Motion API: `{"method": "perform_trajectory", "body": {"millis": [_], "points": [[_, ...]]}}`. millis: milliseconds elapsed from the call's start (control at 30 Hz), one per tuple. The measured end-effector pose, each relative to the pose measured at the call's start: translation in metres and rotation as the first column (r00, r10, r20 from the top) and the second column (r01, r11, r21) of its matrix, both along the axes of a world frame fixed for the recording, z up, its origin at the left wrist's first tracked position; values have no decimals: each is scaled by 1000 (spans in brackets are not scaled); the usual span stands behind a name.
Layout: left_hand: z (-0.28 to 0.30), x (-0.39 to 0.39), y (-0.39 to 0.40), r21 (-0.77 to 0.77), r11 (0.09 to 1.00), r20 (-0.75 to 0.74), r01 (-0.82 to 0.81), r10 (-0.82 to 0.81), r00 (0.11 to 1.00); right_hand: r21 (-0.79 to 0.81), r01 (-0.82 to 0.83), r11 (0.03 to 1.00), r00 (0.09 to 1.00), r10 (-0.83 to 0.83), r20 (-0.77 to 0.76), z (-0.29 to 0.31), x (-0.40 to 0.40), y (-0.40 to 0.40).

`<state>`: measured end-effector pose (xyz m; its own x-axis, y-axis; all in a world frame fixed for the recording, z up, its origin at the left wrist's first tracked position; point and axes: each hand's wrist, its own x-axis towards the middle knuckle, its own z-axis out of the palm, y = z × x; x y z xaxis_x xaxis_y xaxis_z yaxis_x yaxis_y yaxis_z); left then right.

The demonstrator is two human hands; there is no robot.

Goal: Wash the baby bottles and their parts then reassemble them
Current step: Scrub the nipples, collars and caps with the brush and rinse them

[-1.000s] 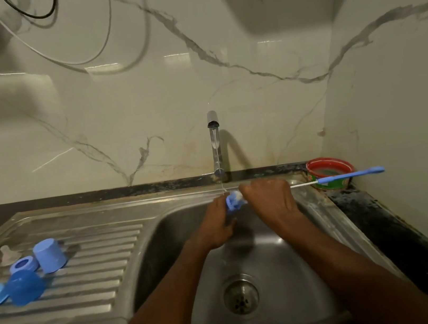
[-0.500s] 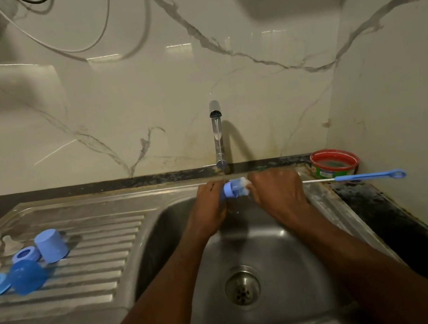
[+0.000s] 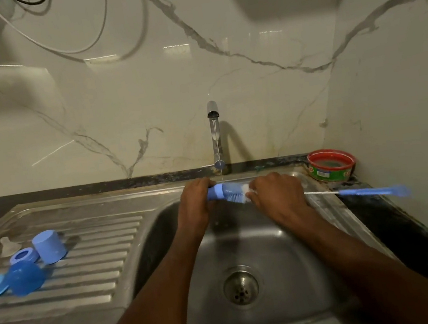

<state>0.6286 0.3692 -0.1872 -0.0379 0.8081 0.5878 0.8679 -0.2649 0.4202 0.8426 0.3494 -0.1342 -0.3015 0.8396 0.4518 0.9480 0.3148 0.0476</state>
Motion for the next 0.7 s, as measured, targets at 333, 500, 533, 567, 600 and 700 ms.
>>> {"method": "perform_trajectory", "body": {"millis": [333,500,533,567,600,700], "points": [[-4,0,-6,3,991,-82,-135,135,987,39,-129,991,979,121,164,0,-18,-12],[-10,11,1,-192,981,39,-8,16,999,80,-57,995,985,43,167,4,-25,-11],[-14,13,1,-239,969,44,61,-52,998,51,-21,998,989,13,150,3,-25,-8],[-18,15,1,-276,955,55,112,-101,993,41,13,999,990,-18,143,2,-23,-5],[-17,18,-1,-281,952,40,122,-115,993,36,42,998,990,-47,130,1,-19,-2],[-11,16,-3,-156,985,20,67,-64,998,-35,60,998,998,-60,-10,-5,-10,4]]}}
